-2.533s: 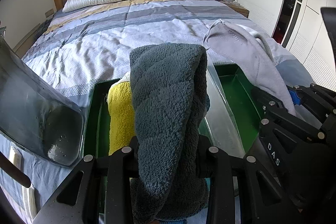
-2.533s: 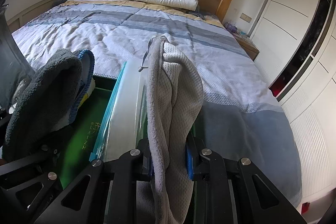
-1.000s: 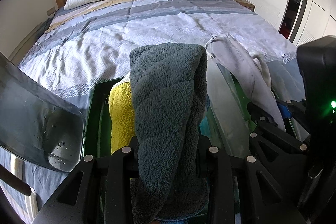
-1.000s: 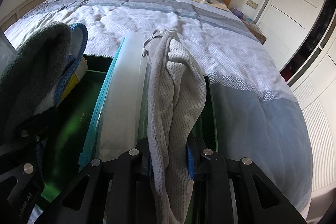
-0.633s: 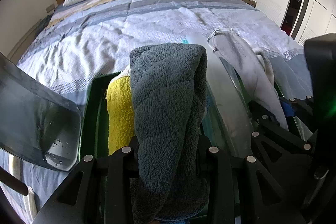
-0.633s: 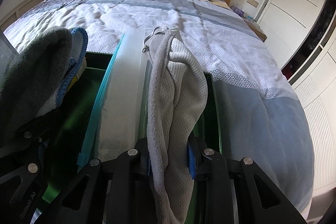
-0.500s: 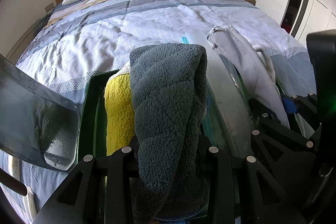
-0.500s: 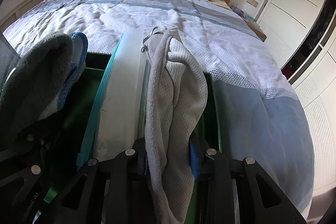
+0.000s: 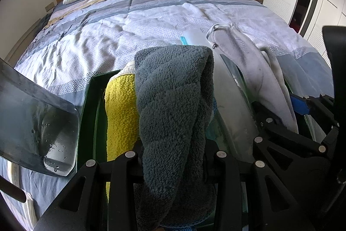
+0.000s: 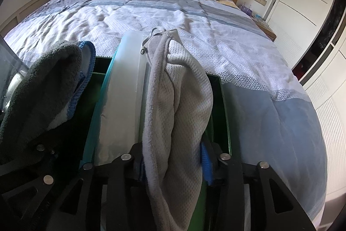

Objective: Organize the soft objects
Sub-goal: 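Open the right tool to release the grey cloth bag into the tray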

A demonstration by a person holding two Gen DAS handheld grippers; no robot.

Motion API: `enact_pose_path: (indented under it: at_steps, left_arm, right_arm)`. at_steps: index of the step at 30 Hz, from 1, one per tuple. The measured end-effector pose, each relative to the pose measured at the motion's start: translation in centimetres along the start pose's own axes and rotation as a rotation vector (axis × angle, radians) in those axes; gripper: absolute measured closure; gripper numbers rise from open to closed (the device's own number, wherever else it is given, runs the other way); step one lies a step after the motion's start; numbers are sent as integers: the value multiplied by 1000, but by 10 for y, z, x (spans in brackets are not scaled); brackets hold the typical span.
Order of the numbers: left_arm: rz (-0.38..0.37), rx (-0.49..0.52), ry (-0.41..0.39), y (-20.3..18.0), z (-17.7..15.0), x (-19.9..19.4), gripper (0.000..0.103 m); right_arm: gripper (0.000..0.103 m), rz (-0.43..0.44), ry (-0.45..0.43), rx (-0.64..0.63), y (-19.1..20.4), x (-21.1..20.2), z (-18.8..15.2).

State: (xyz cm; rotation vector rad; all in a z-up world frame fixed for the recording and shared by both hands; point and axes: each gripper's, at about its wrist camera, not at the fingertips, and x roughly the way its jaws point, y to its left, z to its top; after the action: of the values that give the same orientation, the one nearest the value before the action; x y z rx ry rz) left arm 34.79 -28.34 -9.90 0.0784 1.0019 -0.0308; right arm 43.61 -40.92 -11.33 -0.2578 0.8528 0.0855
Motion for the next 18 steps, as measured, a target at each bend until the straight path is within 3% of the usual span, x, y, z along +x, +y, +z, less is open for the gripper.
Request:
enact_pose_path:
  at_steps: [5,9,18]
  left_arm:
    - [2,-3,0,1,1,0,72]
    - [1,-14,0,3,1,0,72]
    - [0,-15,0,3,-1,0,72]
  right_arm:
    - [47,-3,-9,-2,1,-2,0]
    - [32,-9,-19,8,-1,-5,0]
    - [25,-27,-48,3,-1,-11,1]
